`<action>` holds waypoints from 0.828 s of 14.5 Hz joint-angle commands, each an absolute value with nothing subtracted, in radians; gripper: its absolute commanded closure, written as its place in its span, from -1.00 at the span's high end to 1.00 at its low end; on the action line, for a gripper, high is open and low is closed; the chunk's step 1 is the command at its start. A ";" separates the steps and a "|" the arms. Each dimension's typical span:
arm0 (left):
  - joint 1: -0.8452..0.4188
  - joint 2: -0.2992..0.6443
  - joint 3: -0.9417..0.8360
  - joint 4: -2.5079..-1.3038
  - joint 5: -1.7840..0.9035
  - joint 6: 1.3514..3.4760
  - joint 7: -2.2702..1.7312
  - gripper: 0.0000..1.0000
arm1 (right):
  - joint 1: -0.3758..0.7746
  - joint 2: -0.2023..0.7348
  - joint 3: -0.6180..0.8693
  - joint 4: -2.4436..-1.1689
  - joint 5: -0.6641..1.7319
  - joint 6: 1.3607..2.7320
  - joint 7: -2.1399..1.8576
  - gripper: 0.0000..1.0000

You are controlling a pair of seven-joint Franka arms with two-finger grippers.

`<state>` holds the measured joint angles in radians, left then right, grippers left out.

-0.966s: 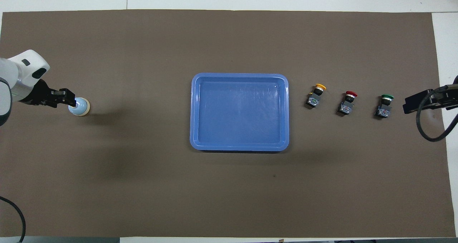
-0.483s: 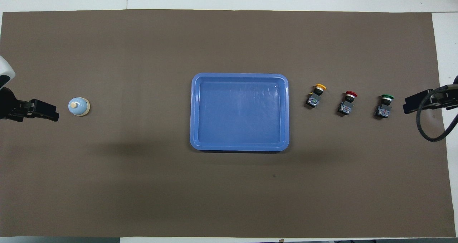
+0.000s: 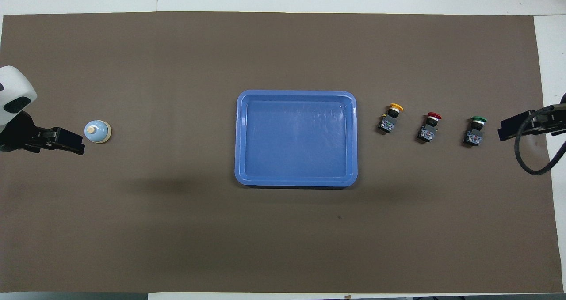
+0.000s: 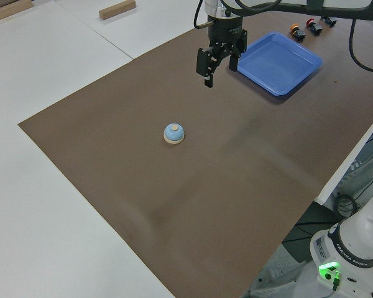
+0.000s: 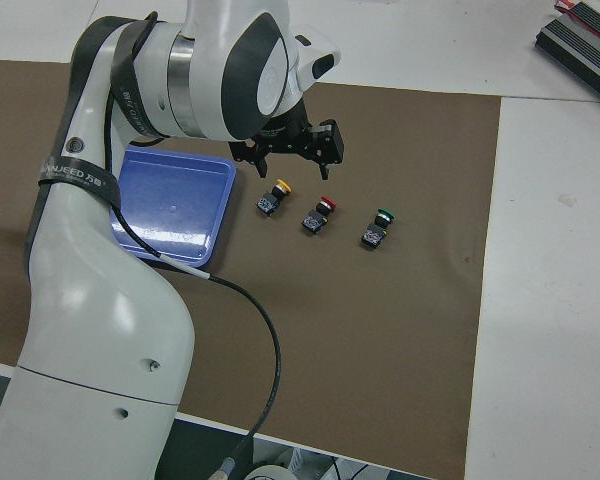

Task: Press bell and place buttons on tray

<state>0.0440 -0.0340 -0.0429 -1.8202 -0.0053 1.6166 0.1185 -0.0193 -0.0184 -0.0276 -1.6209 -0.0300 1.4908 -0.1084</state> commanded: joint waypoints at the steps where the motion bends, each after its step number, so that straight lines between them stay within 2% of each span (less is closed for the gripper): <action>1: 0.038 0.027 -0.034 -1.717 -0.012 1.548 0.123 1.00 | -0.023 -0.029 -0.025 -1.626 -0.041 1.477 -0.117 1.00; 2: 0.038 0.050 -0.034 -1.692 -0.012 1.539 0.121 1.00 | -0.023 -0.029 -0.025 -1.628 -0.041 1.477 -0.118 1.00; 7: 0.046 0.035 -0.034 -1.698 -0.014 1.540 0.124 1.00 | -0.023 -0.029 -0.025 -1.626 -0.041 1.477 -0.117 1.00; 12: 0.003 0.037 -0.029 -1.692 -0.012 1.532 0.121 1.00 | -0.014 -0.029 -0.023 -1.626 -0.041 1.477 -0.118 1.00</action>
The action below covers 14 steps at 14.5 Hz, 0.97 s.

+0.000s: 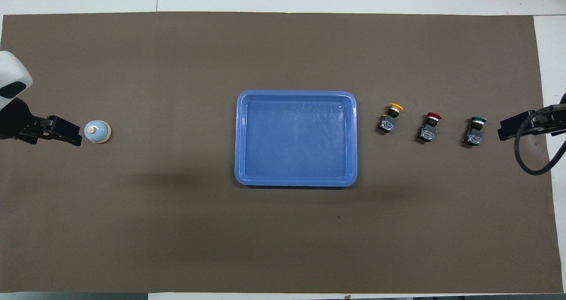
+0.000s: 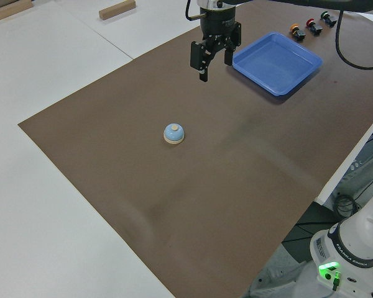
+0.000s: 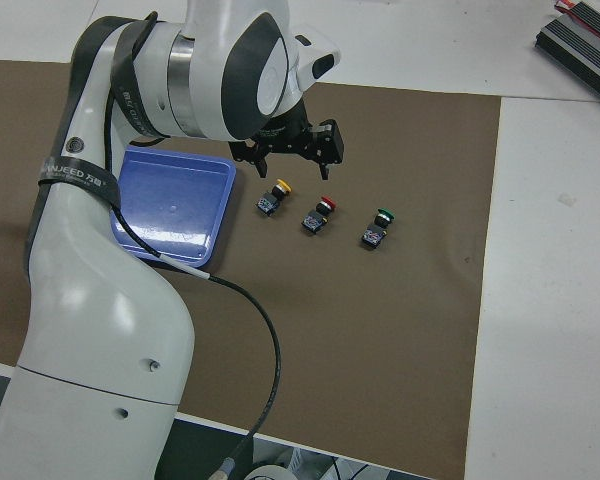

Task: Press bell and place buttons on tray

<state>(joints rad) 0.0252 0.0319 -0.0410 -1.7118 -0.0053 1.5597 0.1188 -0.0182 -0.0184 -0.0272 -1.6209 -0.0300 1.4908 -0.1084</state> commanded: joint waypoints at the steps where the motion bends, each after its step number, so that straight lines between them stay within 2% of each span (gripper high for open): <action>1: -0.009 0.034 -0.026 -1.690 -0.012 1.529 0.121 1.00 | -0.015 -0.029 -0.023 -1.626 -0.037 1.477 -0.124 1.00; 4: -0.018 0.029 -0.020 -1.687 -0.012 1.520 0.109 1.00 | -0.012 -0.058 -0.023 -1.687 -0.028 1.509 -0.121 1.00; 7: -0.040 0.028 -0.020 -1.686 -0.012 1.520 0.060 1.00 | 0.024 -0.110 -0.023 -1.856 -0.026 1.724 -0.036 1.00; 8: -0.040 0.028 -0.020 -1.684 -0.012 1.523 0.060 1.00 | 0.044 -0.112 -0.021 -1.888 -0.026 1.758 0.007 1.00; 11: -0.037 0.026 -0.020 -1.684 -0.011 1.561 0.055 1.00 | 0.084 -0.025 -0.021 -1.901 -0.026 1.859 0.133 1.00; 14: -0.034 0.026 -0.020 -1.684 -0.011 1.586 0.052 1.00 | 0.126 0.095 -0.023 -1.925 -0.026 2.027 0.286 1.00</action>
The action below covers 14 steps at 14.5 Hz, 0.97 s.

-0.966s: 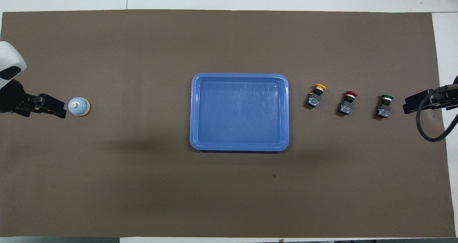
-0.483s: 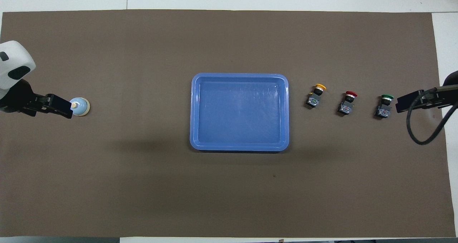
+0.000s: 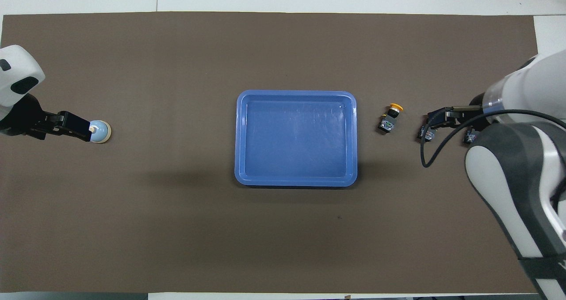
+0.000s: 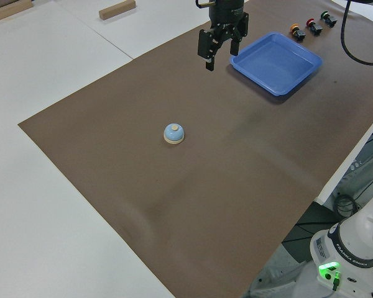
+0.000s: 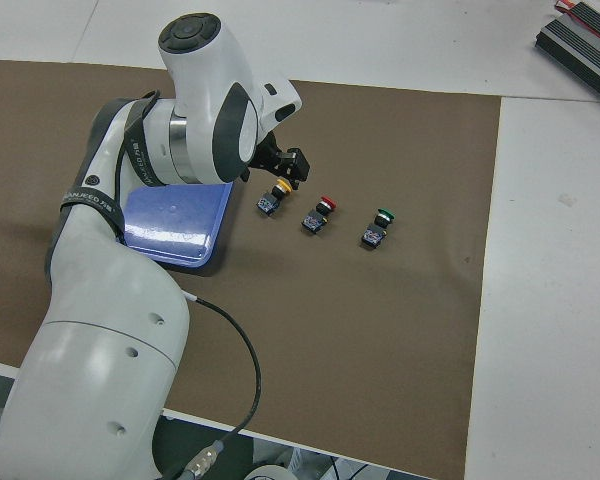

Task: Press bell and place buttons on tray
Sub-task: 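Reach the right gripper to the yellow button and grasp it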

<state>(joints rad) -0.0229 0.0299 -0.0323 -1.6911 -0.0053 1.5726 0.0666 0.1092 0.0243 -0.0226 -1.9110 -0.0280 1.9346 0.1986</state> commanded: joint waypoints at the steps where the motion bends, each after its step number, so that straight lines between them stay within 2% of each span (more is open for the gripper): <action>1: -0.031 0.026 -0.021 -1.684 -0.011 1.589 0.037 1.00 | 0.138 0.121 -0.023 -1.948 -0.026 2.093 0.338 1.00; 3: -0.023 0.026 -0.025 -1.678 -0.011 1.598 0.014 1.00 | 0.155 0.153 -0.023 -2.002 -0.026 2.218 0.426 1.00; 6: -0.025 0.018 -0.025 -1.684 -0.012 1.597 0.023 1.00 | 0.160 0.242 -0.023 -1.999 -0.026 2.304 0.492 1.00; 10: -0.026 -0.005 -0.026 -1.689 -0.012 1.597 0.023 1.00 | 0.179 0.305 -0.021 -1.999 -0.026 2.356 0.595 1.00; 14: -0.025 -0.015 -0.023 -1.689 -0.011 1.595 0.021 1.00 | 0.193 0.328 -0.021 -2.008 -0.026 2.397 0.612 1.00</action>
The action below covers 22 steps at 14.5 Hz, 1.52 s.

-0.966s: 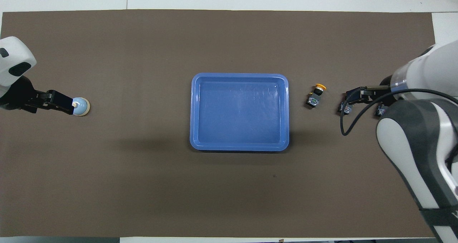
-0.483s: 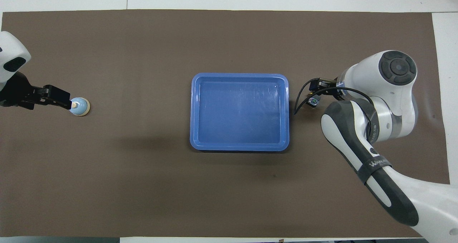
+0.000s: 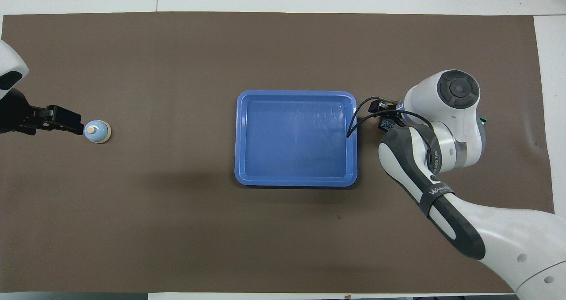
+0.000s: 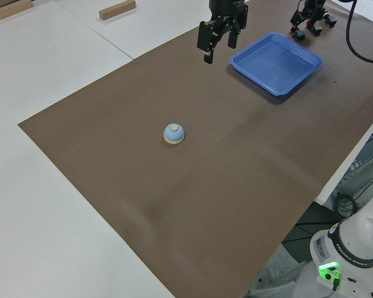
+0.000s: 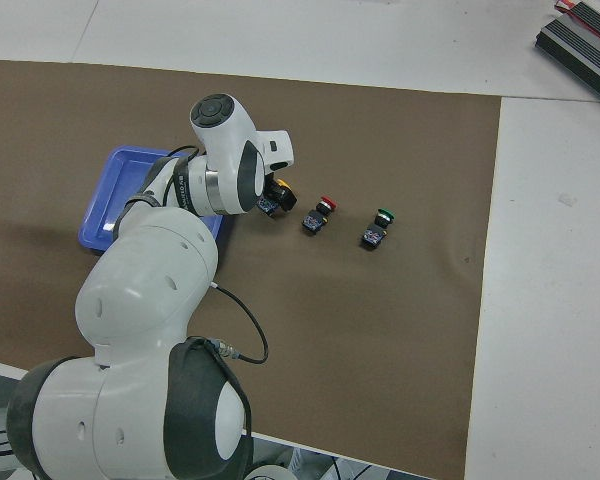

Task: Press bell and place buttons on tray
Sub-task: 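Reach the right gripper to the yellow button and grasp it, then carry the yellow button into the tray and open the right gripper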

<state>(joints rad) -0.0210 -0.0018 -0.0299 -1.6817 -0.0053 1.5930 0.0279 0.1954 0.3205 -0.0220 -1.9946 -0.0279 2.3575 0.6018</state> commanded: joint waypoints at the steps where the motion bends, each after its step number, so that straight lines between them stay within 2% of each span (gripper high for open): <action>1: -0.025 -0.015 -0.023 -1.689 -0.012 1.595 0.023 1.00 | 0.193 0.336 -0.021 -2.011 -0.026 2.419 0.609 1.00; 2: -0.025 -0.015 -0.023 -1.689 -0.011 1.595 0.023 1.00 | 0.192 0.342 -0.021 -2.014 -0.026 2.424 0.609 0.94; 3: -0.025 -0.015 -0.023 -1.689 -0.011 1.595 0.023 1.00 | 0.192 0.342 -0.021 -2.014 -0.026 2.425 0.609 0.79; 4: -0.025 -0.015 -0.023 -1.689 -0.012 1.595 0.023 1.00 | 0.190 0.342 -0.021 -2.014 -0.026 2.428 0.609 0.56; 5: -0.025 -0.015 -0.023 -1.689 -0.012 1.595 0.023 1.00 | 0.190 0.342 -0.021 -2.016 -0.026 2.428 0.615 0.18; 6: -0.025 -0.015 -0.023 -1.689 -0.011 1.595 0.023 1.00 | 0.192 0.342 -0.021 -2.016 -0.026 2.427 0.620 -0.31; 7: -0.025 -0.015 -0.023 -1.689 -0.012 1.595 0.023 1.00 | 0.193 0.342 -0.021 -2.016 -0.026 2.425 0.624 -0.99; 11: -0.025 -0.015 -0.023 -1.689 -0.011 1.595 0.023 1.00 | 0.195 0.339 -0.020 -1.973 -0.029 2.350 0.614 -1.00; 15: -0.025 -0.015 -0.023 -1.689 -0.012 1.595 0.023 1.00 | 0.195 0.342 0.040 -1.731 -0.028 2.059 0.525 -1.00; 16: -0.025 -0.017 -0.023 -1.689 -0.012 1.595 0.023 1.00 | 0.195 0.344 0.079 -1.700 -0.026 2.027 0.511 -1.00; 18: -0.025 -0.017 -0.023 -1.689 -0.011 1.595 0.023 1.00 | 0.205 0.344 0.153 -1.706 -0.025 2.038 0.451 -1.00; 20: -0.025 -0.017 -0.023 -1.689 -0.012 1.595 0.023 1.00 | 0.258 0.341 0.155 -1.751 -0.025 2.083 0.355 -1.00; 22: -0.025 -0.015 -0.023 -1.689 -0.011 1.595 0.021 1.00 | 0.261 0.336 0.156 -1.813 -0.025 2.144 0.286 -1.00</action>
<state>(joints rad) -0.0210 -0.0047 -0.0297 -1.6818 -0.0053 1.5930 0.0279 0.2734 0.3425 0.1540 -1.7493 -0.0271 2.0787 0.3752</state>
